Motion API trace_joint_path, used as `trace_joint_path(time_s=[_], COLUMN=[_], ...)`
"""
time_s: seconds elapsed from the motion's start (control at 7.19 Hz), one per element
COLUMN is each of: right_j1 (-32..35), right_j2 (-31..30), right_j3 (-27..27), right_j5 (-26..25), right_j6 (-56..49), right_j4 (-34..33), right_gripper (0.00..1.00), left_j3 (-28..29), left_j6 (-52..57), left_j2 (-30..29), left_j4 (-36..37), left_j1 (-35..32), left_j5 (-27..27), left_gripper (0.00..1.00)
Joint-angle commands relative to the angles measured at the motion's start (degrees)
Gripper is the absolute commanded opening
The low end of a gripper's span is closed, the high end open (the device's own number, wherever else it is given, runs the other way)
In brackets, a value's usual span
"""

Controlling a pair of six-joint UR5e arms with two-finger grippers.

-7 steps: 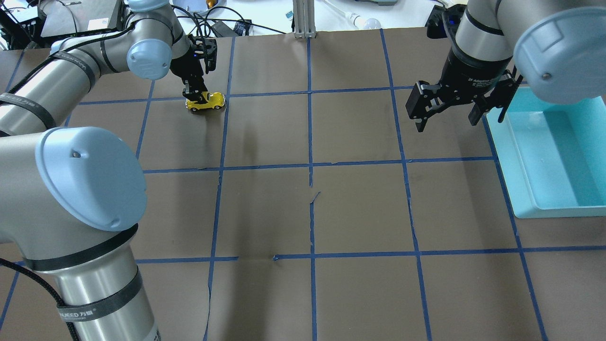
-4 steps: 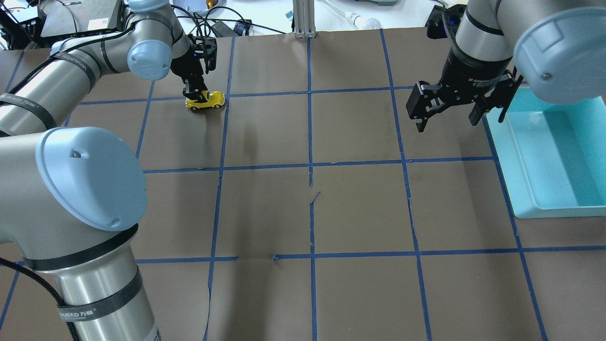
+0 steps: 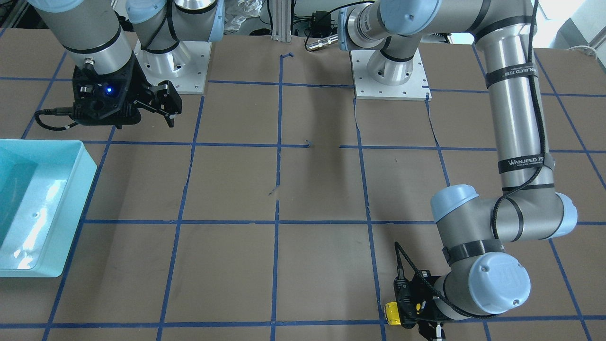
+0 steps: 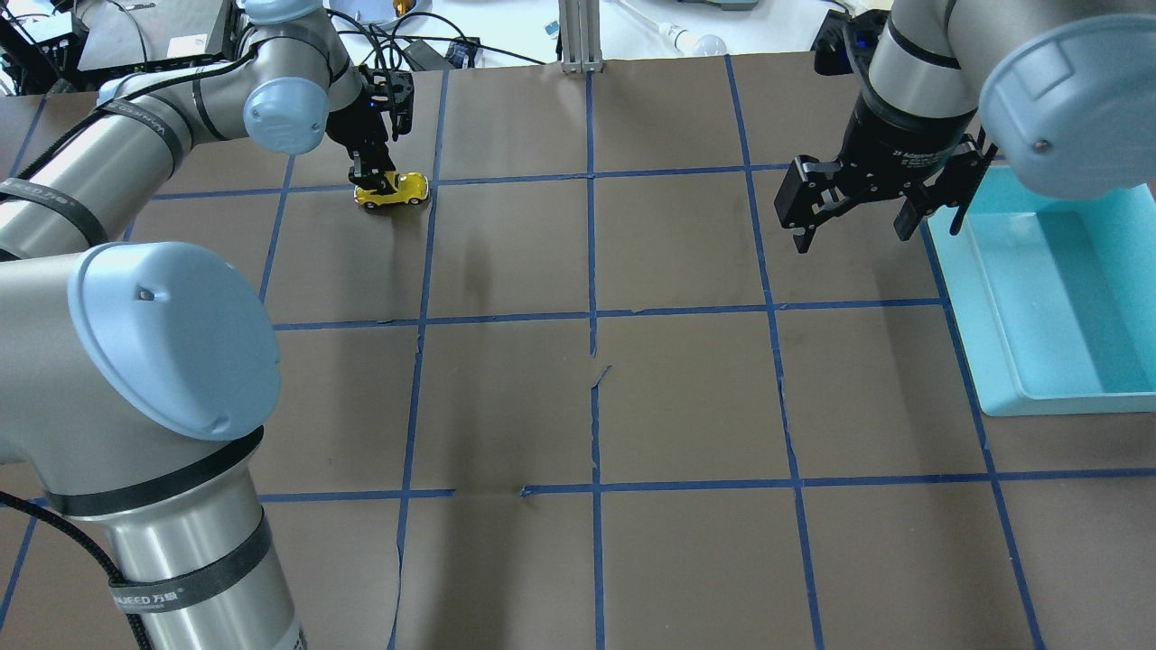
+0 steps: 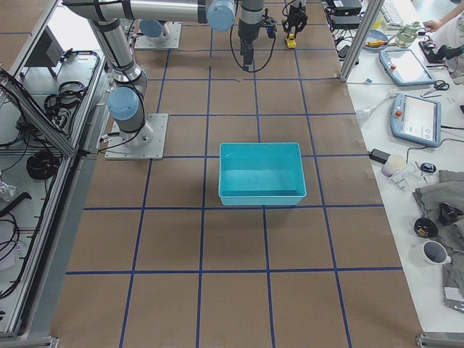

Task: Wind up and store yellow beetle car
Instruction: 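Press the car down and drag it backward with the left gripper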

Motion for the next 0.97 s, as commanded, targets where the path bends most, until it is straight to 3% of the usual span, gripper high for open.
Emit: trace_joint_path(time_s=[0.0, 0.83], right_j1=[0.0, 0.0], right_j2=[0.0, 0.0], right_j3=[0.1, 0.3], right_j5=[0.0, 0.0], right_j6=[-0.1, -0.1], right_j4=[0.2, 0.2], right_gripper=[1.0, 1.0], left_j3=[-0.4, -0.6], left_j6=[0.1, 2.4], left_j2=[0.2, 0.2], left_j4=[0.1, 0.8], left_j1=[0.1, 0.8], left_j5=[0.0, 0.2], left_gripper=[0.0, 0.0])
